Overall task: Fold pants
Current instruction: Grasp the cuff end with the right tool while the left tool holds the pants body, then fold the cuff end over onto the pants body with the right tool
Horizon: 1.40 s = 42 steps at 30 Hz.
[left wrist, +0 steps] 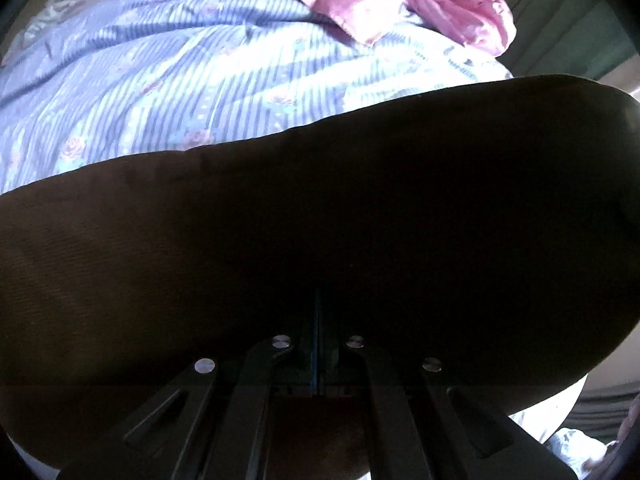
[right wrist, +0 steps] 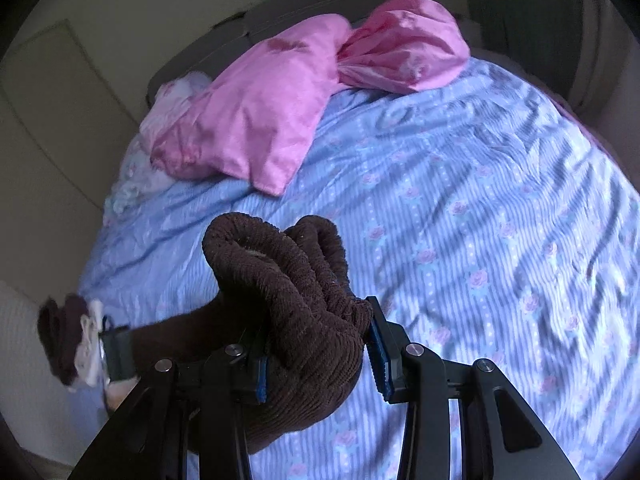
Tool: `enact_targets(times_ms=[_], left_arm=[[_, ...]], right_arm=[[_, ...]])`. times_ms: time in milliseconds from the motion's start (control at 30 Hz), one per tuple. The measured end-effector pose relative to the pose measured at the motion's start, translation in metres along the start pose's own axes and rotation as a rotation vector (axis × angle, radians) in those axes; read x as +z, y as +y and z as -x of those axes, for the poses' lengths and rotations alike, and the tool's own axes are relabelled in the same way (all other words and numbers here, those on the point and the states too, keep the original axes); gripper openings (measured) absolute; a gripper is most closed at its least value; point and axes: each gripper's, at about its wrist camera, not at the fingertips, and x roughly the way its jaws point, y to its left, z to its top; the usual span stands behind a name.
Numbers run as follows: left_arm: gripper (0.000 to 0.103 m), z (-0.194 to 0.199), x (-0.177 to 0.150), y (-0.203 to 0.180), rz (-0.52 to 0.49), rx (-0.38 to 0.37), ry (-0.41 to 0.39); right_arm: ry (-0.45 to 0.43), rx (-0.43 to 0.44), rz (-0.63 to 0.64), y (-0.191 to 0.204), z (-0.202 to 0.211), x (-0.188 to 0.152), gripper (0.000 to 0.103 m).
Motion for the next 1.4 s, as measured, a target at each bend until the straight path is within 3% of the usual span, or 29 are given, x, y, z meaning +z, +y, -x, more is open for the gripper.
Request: enact_targets(times_ms=[33,167,367,433,600,733,967,1400], left_arm=[[0.002,0.010,0.001,0.001,0.014,-0.010,-0.003],[0.021,0.071,-0.008,0.007,0.021,-0.004,-0.109],[0.025,0.158,-0.031,0.017,-0.072,0.257,-0.163],[0.032,0.186,-0.037,0.022,-0.092,0.314,-0.175],[0.034,0.234,-0.056,0.059,-0.053,0.325,-0.214],[0.034,0.263,-0.079,0.100,0.016,0.283,-0.203],[0.034,0.298,-0.097,0.155,0.003,0.274,-0.197],[0.034,0.316,-0.089,0.246,-0.039,0.207,-0.194]], right_arm=[[-0.003,-0.013,0.021,0.005,0.001,-0.001,0.040],[-0.013,-0.041,0.038,0.014,0.010,0.003,0.040],[-0.007,-0.090,0.074,0.039,0.025,0.007,0.040],[-0.012,-0.103,0.094,0.054,0.031,0.006,0.040],[-0.031,-0.129,0.135,0.097,0.047,0.001,0.040],[-0.041,-0.148,0.171,0.139,0.057,-0.006,0.040],[-0.037,-0.160,0.243,0.220,0.059,-0.032,0.039],[-0.010,-0.213,0.319,0.333,0.040,-0.074,0.037]])
